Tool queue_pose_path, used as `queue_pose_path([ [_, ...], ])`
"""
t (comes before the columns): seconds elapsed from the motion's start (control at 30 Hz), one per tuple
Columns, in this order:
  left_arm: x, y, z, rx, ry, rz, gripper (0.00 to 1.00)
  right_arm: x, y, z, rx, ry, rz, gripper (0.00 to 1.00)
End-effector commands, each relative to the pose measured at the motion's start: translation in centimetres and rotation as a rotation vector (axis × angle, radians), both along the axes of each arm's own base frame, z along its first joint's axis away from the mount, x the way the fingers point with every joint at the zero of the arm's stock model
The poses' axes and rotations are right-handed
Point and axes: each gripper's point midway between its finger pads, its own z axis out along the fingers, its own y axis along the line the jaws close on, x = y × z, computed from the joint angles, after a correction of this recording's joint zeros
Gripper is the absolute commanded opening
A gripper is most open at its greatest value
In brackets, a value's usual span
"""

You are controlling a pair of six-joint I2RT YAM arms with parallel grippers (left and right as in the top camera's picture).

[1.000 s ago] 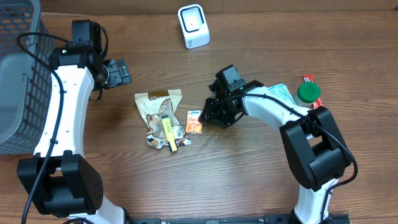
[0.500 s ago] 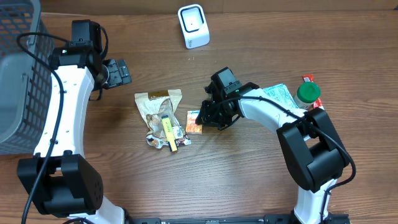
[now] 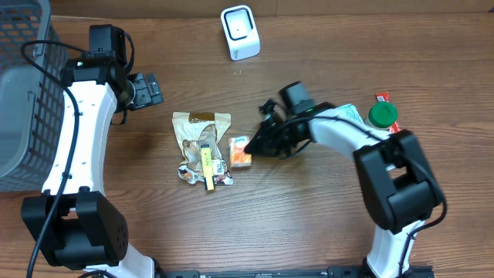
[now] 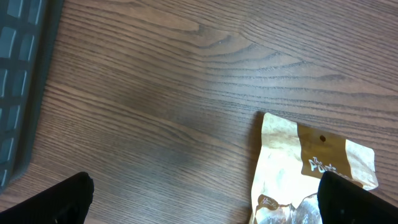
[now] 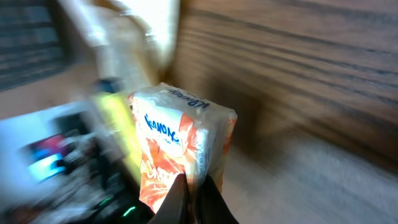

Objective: Scan the item barcode
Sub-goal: 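Grasp the Kleenex pack with the right gripper and lift it, then carry the Kleenex pack toward the white scanner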

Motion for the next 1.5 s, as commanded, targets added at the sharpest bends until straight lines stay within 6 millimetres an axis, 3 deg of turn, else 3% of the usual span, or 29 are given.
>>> queue_pose_path([
  [0.0,0.3,-0.2,1.1,0.014,-0.028,-0.027,1.0,-0.2,-1.5,7.0,0.388,-0.033,0.09,0.04],
  [0.17,0.3,-0.2,1.1,0.014,-0.028,-0.027,1.0,-0.9,-3.7,9.1,0.539,-0.065,0.102,0.04],
  [0.3,0.3,-0.2,1.1,0.014,-0.029,-0.027,1.0,-1.4,-4.3,11.7,0.694,-0.086,0.101,0.04],
  [0.57,0.3,-0.3,1.1,0.014,-0.029,-0.028,1.0,-2.4,-4.5,12.8,0.69,-0.06,0.09,0.04],
  [1.07,0.3,-0.3,1.1,0.014,-0.029,-0.029,1.0,-8.8,-7.9,25.1,0.716,-0.398,0.115,0.04],
  [1.27,0.3,-0.3,1.1,0.014,-0.029,-0.029,1.0,-11.6,-8.2,28.3,0.727,-0.545,0.167,0.04],
  [1.47,0.3,-0.3,1.1,0.014,-0.028,-0.028,1.0,-12.3,-8.3,29.1,0.729,-0.583,0.181,0.04],
])
